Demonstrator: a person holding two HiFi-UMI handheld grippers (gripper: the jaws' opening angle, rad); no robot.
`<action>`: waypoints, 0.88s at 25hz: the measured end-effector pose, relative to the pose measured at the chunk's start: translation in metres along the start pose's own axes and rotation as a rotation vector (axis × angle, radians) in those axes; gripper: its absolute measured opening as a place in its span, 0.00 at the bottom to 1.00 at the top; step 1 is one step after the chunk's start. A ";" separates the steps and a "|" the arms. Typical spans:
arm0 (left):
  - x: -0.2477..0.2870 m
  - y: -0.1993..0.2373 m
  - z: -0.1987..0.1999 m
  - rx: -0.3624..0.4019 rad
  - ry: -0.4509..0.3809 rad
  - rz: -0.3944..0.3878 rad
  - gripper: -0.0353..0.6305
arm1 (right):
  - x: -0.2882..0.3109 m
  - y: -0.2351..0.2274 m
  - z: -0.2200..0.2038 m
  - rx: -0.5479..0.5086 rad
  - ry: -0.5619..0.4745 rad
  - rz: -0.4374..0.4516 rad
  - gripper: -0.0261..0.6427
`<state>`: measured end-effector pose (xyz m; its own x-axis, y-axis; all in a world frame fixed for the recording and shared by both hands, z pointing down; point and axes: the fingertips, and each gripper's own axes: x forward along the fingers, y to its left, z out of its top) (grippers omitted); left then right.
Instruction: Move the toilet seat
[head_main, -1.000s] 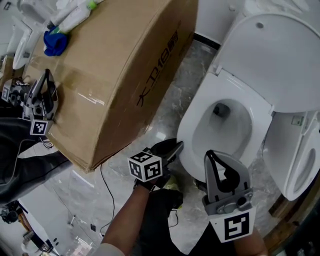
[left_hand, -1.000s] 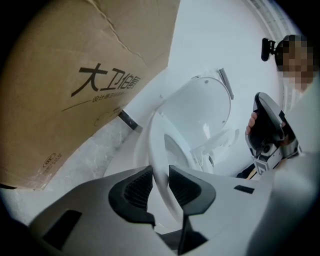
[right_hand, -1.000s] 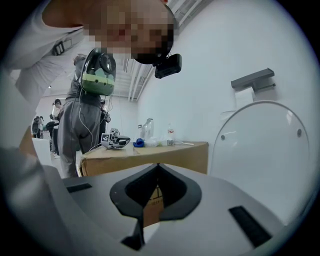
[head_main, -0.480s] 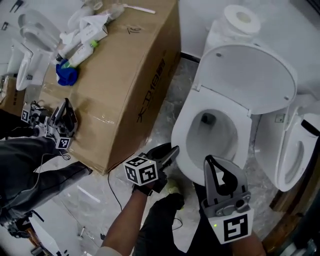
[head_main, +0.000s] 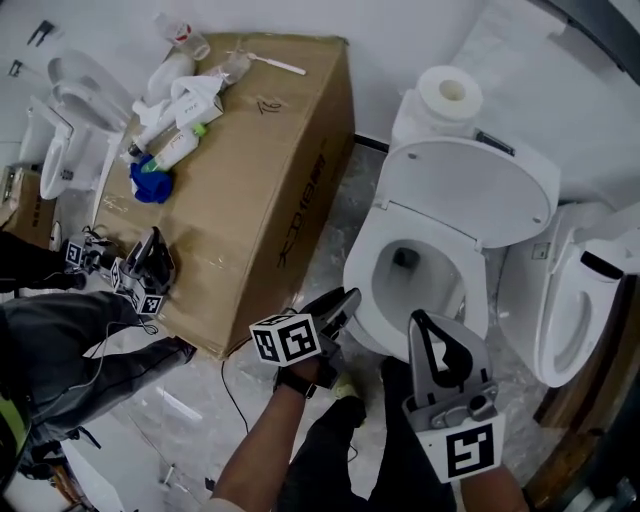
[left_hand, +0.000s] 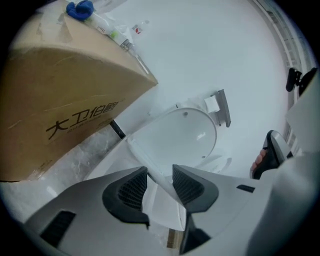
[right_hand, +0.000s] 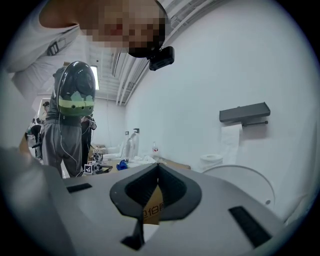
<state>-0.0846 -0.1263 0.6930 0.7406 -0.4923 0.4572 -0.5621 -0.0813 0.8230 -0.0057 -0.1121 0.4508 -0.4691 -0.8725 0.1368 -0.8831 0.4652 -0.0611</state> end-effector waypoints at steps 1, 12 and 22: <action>0.001 -0.006 0.005 -0.008 -0.010 -0.003 0.29 | 0.001 -0.003 0.005 -0.003 0.001 -0.001 0.06; 0.024 -0.052 0.056 -0.061 -0.066 -0.040 0.35 | 0.014 -0.051 0.038 -0.009 -0.010 -0.008 0.06; 0.053 -0.084 0.098 -0.210 -0.152 0.006 0.36 | 0.043 -0.078 0.053 -0.007 -0.027 0.021 0.06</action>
<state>-0.0339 -0.2307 0.6154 0.6647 -0.6181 0.4197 -0.4658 0.0962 0.8796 0.0422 -0.1933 0.4089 -0.4877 -0.8662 0.1092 -0.8730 0.4844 -0.0563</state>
